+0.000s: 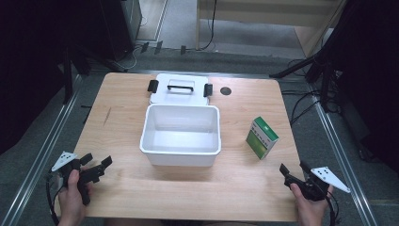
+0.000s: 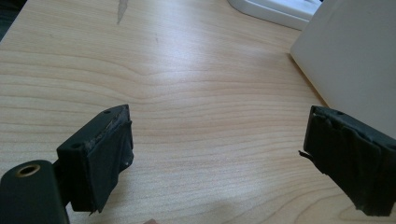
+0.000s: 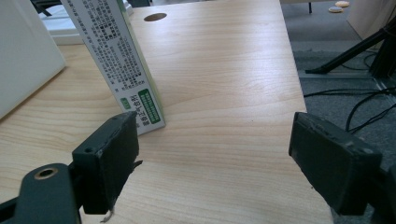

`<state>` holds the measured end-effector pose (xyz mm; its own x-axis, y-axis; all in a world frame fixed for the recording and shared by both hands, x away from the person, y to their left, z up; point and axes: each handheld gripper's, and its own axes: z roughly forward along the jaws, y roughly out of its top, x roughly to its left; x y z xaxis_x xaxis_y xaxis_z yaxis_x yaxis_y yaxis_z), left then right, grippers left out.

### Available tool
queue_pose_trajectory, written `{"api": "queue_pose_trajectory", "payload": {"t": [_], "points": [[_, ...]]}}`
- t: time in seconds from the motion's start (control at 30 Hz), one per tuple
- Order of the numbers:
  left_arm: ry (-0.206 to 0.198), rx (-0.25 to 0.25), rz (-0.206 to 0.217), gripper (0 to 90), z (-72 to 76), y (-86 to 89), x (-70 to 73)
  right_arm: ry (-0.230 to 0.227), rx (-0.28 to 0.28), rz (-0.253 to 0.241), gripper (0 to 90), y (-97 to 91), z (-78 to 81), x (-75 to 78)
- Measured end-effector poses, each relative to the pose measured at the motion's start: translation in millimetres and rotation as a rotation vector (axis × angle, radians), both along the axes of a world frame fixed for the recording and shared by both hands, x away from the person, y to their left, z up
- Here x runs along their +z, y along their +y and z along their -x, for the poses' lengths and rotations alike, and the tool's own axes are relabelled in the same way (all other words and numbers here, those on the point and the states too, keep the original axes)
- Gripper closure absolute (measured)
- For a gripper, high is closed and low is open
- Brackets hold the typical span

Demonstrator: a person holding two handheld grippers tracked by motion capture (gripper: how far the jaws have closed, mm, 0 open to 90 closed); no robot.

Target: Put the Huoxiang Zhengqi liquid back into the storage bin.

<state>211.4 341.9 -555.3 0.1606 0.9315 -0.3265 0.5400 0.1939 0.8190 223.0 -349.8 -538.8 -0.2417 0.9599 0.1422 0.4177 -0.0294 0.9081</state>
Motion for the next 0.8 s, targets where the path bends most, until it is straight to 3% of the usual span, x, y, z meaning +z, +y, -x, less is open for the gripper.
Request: {"api": "queue_pose_trajectory", "payload": {"t": [0.2,0.27,0.43,0.47,0.5,0.57,0.63,0.67,0.7,0.73,0.77,0.8], "points": [[-0.002,0.001,-0.001,9.1,0.8,0.8,-0.1,-0.004,-0.008,-0.031,17.4,-4.7,1.5,3.3],[-0.001,0.0,-0.001,9.1,1.3,0.6,0.0,0.014,-0.001,0.019,19.1,-5.9,1.3,8.2],[0.0,0.001,0.003,9.1,1.3,1.0,-0.1,0.056,0.051,0.079,19.9,-0.4,-0.7,15.4],[0.0,0.0,0.003,9.1,1.2,1.0,-0.1,0.077,0.067,0.09,19.9,2.0,-1.6,16.6],[0.0,0.0,0.003,9.0,1.3,0.8,-0.1,0.109,0.096,0.132,20.0,6.7,-3.8,19.5],[0.0,-0.001,0.0,9.1,1.2,0.6,0.0,0.164,0.103,0.161,20.3,11.4,-7.8,24.8],[0.0,0.0,0.0,9.1,1.2,0.6,0.0,0.182,0.102,0.19,20.4,14.2,-9.6,28.3],[0.0,0.0,0.0,9.1,1.2,0.6,0.0,0.233,0.115,0.253,20.9,19.2,-14.3,36.9],[0.0,0.0,0.0,9.1,1.2,0.6,0.0,0.233,0.115,0.253,20.9,19.2,-14.3,36.9],[0.001,-0.001,-0.001,9.1,1.3,0.7,0.0,0.282,0.143,0.317,21.0,24.7,-19.3,47.1],[-0.001,0.0,0.0,9.1,1.0,0.6,-0.1,0.31,0.165,0.348,20.8,27.3,-22.5,52.3],[-0.001,0.0,0.0,9.1,1.0,0.6,-0.1,0.31,0.165,0.348,20.8,27.3,-22.5,52.3]]}}
